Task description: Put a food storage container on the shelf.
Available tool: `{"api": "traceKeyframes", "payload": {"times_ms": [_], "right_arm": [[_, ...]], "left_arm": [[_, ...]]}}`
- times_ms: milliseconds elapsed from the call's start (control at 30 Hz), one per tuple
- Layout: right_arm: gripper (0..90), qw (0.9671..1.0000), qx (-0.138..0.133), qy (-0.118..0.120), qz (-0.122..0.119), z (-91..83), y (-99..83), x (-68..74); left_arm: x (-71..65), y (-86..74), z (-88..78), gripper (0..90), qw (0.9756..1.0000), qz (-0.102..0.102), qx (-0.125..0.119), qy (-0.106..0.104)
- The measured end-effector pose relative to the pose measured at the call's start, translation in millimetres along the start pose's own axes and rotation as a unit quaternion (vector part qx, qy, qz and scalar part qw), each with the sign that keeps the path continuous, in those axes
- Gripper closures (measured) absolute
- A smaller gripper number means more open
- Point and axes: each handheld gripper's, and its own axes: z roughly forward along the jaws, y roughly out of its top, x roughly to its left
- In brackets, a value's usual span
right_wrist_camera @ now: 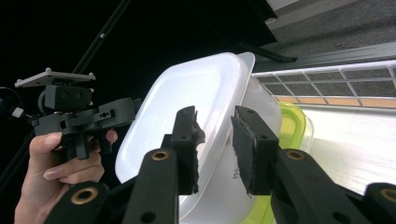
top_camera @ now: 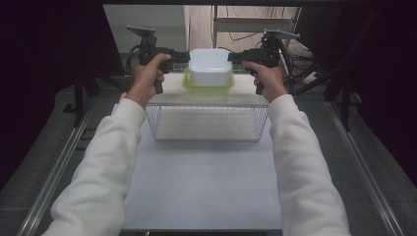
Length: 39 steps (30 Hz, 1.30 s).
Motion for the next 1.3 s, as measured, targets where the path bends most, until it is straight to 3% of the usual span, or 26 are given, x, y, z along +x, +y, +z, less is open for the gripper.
{"api": "traceKeyframes", "payload": {"times_ms": [67, 233, 267, 300, 367, 467, 567, 600, 633, 733, 833, 867, 900, 933, 967, 1033, 1067, 1100, 1200, 1300], "right_arm": [[63.0, 1.0, -0.008, 0.002, -0.004, -1.9, -0.7, 2.0], [54.3, 0.9981, -0.032, -0.003, -0.052, -16.8, -2.3, 14.6], [54.3, 0.9981, -0.032, -0.003, -0.052, -16.8, -2.3, 14.6], [50.6, 0.9959, -0.039, -0.01, -0.082, -25.6, -5.5, 20.5], [47.5, 0.9929, -0.046, -0.014, -0.109, -35.4, -11.4, 24.3], [40.9, 0.9897, -0.047, -0.018, -0.134, -49.9, -23.0, 24.2], [37.3, 0.9858, -0.046, -0.024, -0.16, -65.2, -36.3, 21.2], [37.3, 0.9858, -0.046, -0.024, -0.16, -65.2, -36.3, 21.2], [35.8, 0.982, -0.047, -0.029, -0.18, -74.9, -47.0, 19.9], [33.5, 0.9758, -0.039, -0.042, -0.211, -85.9, -68.5, 19.2], [32.1, 0.9707, -0.035, -0.049, -0.233, -95.2, -92.2, 17.0], [31.9, 0.9695, -0.036, -0.049, -0.237, -98.1, -99.6, 15.8], [31.2, 0.9686, -0.035, -0.051, -0.241, -101.0, -106.5, 14.2], [31.2, 0.9686, -0.035, -0.051, -0.241, -101.0, -106.5, 14.2], [31.1, 0.9681, -0.038, -0.047, -0.243, -107.1, -119.6, 10.3], [31.0, 0.9691, -0.04, -0.044, -0.239, -112.8, -132.6, 6.1], [31.0, 0.9691, -0.04, -0.044, -0.239, -112.8, -132.6, 6.1], [30.8, 0.9687, -0.038, -0.04, -0.242, -117.0, -146.6, 1.0], [30.5, 0.9685, -0.032, -0.04, -0.244, -122.2, -169.1, -6.2], [30.2, 0.9708, -0.025, -0.041, -0.235, -124.5, -190.5, -15.5]], "left_arm": [[-1.6, -1.9, -1.6, 67.9, 0.9998, 0.017, -0.004, 0.011], [-9.0, -7.4, -14.2, 55.4, 0.9984, 0.051, -0.018, 0.018], [-9.0, -7.4, -14.2, 53.1, 0.9984, 0.051, -0.018, 0.018], [-14.0, -12.3, -22.0, 51.1, 0.9965, 0.076, -0.021, 0.029], [-19.0, -19.6, -30.4, 48.3, 0.9937, 0.102, -0.022, 0.041], [-23.4, -33.2, -44.5, 44.6, 0.9907, 0.127, -0.026, 0.042], [-28.4, -50.8, -57.5, 41.6, 0.9858, 0.158, -0.029, 0.05], [-28.4, -50.8, -57.5, 40.4, 0.9858, 0.158, -0.029, 0.05], [-30.8, -64.4, -63.9, 39.5, 0.9827, 0.176, -0.026, 0.051], [-33.2, -86.7, -69.7, 36.8, 0.9787, 0.197, -0.016, 0.056], [-33.0, -108.9, -75.2, 34.9, 0.9748, 0.216, -0.008, 0.055], [-33.0, -108.9, -75.2, 34.2, 0.9748, 0.216, -0.008, 0.055], [-31.5, -123.6, -78.3, 33.8, 0.972, 0.228, -0.004, 0.057], [-31.5, -123.6, -78.3, 33.4, 0.972, 0.228, -0.004, 0.057], [-28.9, -137.7, -79.6, 32.9, 0.9696, 0.237, 0.004, 0.062], [-25.3, -151.5, -80.2, 32.2, 0.9673, 0.245, 0.013, 0.066], [-25.3, -151.5, -80.2, 32.0, 0.9673, 0.245, 0.013, 0.066], [-20.2, -165.3, -81.1, 31.7, 0.9661, 0.248, 0.019, 0.068], [-8.4, -185.1, -82.2, 30.9, 0.967, 0.244, 0.022, 0.07], [7.2, -204.0, -80.2, 30.7, 0.9681, 0.236, 0.03, 0.079]]}}
